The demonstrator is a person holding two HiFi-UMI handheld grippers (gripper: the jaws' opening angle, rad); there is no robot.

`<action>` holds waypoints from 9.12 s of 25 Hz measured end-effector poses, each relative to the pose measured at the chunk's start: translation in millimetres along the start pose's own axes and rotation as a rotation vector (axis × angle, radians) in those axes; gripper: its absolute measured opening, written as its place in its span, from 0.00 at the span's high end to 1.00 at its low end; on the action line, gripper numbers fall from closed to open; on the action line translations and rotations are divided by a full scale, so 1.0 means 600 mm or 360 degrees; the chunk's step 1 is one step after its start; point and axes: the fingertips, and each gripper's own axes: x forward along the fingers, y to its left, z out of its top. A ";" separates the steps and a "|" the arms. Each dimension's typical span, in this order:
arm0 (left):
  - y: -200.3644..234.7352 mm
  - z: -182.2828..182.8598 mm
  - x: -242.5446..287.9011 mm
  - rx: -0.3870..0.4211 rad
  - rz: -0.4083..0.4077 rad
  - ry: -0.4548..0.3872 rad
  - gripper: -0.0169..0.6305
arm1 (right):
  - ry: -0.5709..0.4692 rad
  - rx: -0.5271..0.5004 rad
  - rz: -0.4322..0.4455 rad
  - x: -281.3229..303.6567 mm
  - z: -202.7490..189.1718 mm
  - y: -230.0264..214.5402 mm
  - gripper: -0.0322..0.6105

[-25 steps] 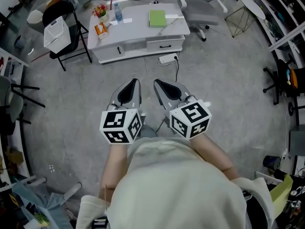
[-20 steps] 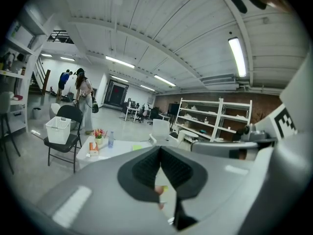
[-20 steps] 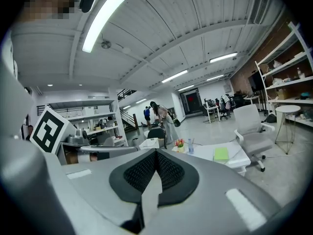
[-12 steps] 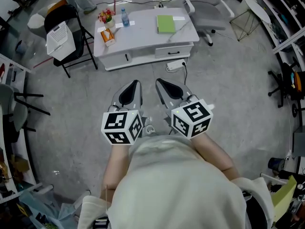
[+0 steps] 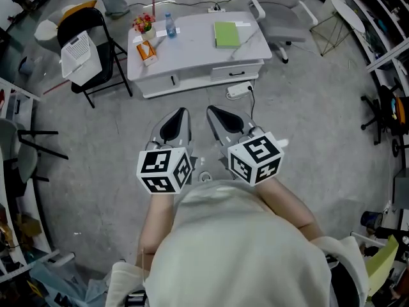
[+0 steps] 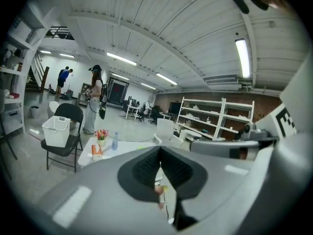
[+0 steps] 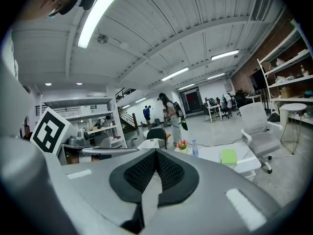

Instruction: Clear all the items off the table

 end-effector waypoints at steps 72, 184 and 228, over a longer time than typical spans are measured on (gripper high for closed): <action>0.376 0.182 0.476 -0.0155 0.0550 0.0042 0.96 | 0.0233 -0.0054 0.0466 0.599 0.163 -0.313 0.95; 0.833 -0.103 0.921 -0.0207 0.0138 0.0730 0.96 | 0.0897 -0.0085 -0.0287 1.320 -0.343 -0.715 0.42; 0.678 0.057 0.727 -0.0199 0.0442 0.0469 0.96 | 0.0615 -0.0275 -0.0199 0.992 -0.053 -0.584 0.42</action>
